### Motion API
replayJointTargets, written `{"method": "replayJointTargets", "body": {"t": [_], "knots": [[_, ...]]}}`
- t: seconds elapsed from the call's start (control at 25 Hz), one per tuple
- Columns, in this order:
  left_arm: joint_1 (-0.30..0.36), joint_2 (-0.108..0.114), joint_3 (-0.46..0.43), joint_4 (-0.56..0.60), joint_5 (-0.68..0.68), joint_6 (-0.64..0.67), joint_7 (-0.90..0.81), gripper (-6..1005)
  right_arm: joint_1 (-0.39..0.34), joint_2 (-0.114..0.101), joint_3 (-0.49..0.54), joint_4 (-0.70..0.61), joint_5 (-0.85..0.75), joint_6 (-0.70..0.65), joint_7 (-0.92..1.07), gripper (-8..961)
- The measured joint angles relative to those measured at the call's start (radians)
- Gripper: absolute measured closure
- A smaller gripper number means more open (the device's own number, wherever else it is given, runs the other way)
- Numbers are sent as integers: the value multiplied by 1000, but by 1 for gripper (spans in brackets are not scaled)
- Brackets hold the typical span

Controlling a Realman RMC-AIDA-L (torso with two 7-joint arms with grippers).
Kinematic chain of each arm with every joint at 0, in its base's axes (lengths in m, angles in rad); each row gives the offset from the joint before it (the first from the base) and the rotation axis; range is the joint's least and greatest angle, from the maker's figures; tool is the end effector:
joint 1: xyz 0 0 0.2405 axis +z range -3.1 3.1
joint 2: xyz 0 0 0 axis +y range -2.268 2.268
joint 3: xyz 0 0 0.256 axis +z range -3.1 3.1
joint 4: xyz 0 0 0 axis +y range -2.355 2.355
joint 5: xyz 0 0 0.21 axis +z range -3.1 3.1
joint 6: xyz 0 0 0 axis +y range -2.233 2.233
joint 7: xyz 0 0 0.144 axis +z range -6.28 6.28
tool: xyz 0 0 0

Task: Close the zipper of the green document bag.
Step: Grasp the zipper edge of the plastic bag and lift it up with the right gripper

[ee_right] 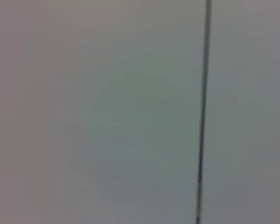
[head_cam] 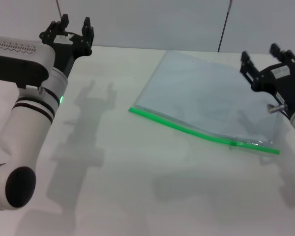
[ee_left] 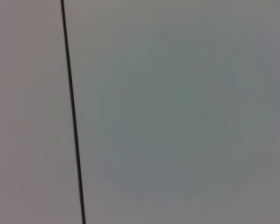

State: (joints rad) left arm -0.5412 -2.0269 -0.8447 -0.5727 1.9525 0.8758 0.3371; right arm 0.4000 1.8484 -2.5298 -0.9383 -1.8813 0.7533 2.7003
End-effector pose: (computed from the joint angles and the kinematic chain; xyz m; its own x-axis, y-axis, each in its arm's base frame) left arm -0.2430 0.3986 -0.0237 0.7513 -0.0651 0.6567 0.6487 -0.1101 -0.7531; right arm 0.2369 0.3531 -0.0363 0.7849 -0.0234 -0.6191 -0.5907 -0.3297 -0.7364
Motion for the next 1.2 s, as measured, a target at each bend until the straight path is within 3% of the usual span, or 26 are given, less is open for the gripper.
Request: {"method": "replayJointTargets", "body": {"t": [0.2,0.28,0.36,0.68,0.96,1.2], "knots": [[2,1,-1,2,-1,0,5,492,-55,-142,0,-216,-43,-188,-29,251],[2,1,-1,2,-1,-2,5,492,-75,-185,0,-280,-64,-260,-43,252],[3,1,-1,2,-1,-9,6,492,-85,-210,0,-321,-87,-328,-66,253],[2,-1,0,24,-1,-28,2,491,-103,-210,9,-344,-113,-554,-220,255],[5,-1,0,32,-1,-34,4,492,-150,-204,20,-347,-107,-570,-371,255],[5,-1,0,52,-3,-40,2,492,-196,-185,46,-329,-104,-574,-505,254]]}}
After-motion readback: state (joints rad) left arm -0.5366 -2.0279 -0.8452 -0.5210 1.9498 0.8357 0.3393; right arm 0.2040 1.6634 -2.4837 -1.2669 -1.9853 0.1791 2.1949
